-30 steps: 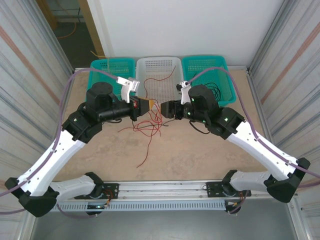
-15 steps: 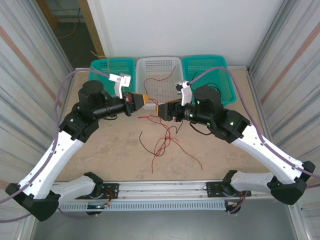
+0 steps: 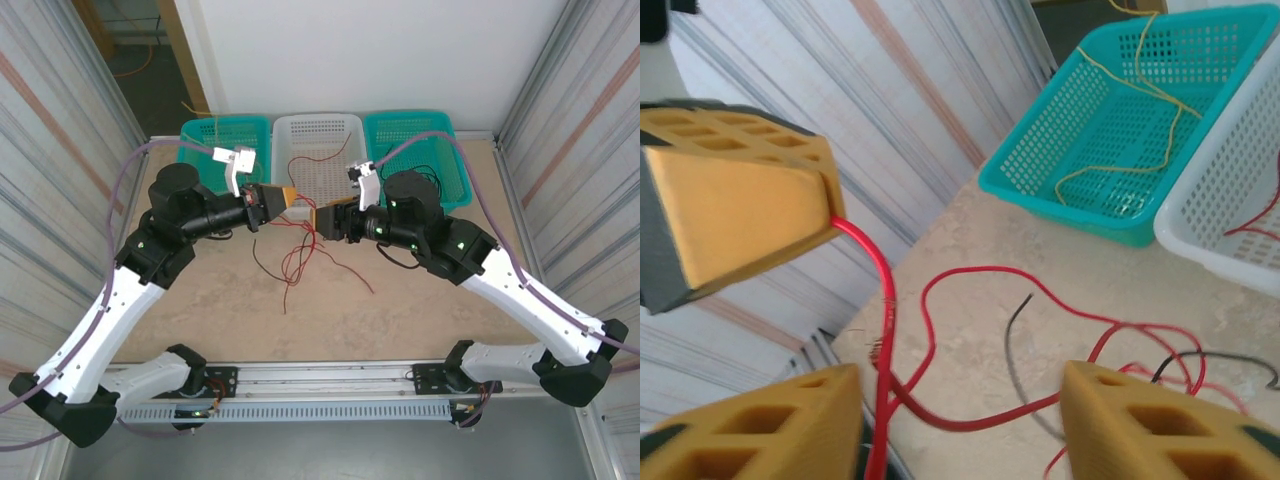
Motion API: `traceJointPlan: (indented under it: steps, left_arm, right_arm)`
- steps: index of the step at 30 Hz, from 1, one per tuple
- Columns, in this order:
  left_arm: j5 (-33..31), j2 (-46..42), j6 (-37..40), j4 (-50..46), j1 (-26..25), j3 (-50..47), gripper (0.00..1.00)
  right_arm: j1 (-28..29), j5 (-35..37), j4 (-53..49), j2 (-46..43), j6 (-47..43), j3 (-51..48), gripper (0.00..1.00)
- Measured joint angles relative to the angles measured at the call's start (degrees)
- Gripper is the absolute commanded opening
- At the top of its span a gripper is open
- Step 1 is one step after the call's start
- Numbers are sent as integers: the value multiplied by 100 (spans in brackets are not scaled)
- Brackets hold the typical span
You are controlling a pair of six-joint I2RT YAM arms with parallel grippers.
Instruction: Untangle the cables
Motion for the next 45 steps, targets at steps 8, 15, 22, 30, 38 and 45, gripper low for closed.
traceJointPlan:
  steps: [8,15,22,30,38,45]
  left_arm:
    - [-24,-2,7,15,48,-66,19]
    - [-129,-221,566,-46,42,-535,73]
    - [-538,-922,1427,31,-116,-1480,99]
    - [-1137,-782,2577,264,-131,-1556,80]
    - [-1576,-592,2970,728,-197,-1639,39]
    - [-1624,-280,3010,907,-437,-1639,2]
  right_arm:
    - [42,-35,-24,48,-4,120,0]
    - [24,11,-164,46,-2,243,0]
    - [-116,-50,-144,17,0,614,0]
    - [-348,-345,-103,17,31,866,0]
    - [-496,-634,-33,17,92,872,0]
    - [-577,-774,20,17,199,872,0]
